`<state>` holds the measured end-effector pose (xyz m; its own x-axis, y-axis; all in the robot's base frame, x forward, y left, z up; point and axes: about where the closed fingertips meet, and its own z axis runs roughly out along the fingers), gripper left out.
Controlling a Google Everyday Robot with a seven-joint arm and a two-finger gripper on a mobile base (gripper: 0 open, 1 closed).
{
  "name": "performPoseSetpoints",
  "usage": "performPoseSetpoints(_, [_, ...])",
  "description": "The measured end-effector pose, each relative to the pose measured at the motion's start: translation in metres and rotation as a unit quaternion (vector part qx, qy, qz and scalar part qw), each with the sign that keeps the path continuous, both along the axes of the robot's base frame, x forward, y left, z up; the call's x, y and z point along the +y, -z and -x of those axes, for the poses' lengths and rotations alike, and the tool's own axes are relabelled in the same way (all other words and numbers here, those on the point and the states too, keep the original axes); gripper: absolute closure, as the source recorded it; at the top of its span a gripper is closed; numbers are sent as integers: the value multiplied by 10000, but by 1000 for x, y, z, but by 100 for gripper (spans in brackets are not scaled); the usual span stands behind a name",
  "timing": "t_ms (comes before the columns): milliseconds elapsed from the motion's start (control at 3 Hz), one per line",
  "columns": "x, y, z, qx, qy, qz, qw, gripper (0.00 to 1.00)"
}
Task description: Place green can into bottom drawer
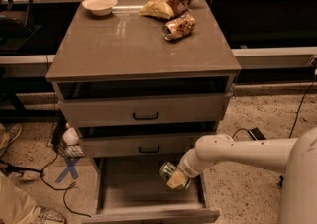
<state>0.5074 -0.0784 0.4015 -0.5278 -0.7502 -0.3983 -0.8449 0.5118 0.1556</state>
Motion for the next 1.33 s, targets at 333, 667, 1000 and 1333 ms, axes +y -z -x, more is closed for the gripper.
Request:
performPoseSetpoints(333, [-4, 42, -15, 23, 11, -331, 9994, 100])
performPoseSetpoints(667, [-1, 78, -23, 107, -1, -478, 9988, 100])
performPoseSetpoints(1000, [13, 109, -28, 164, -28, -584, 9982, 100])
performPoseSetpoints(1333, [31, 133, -31, 132, -51, -675, 9976, 100])
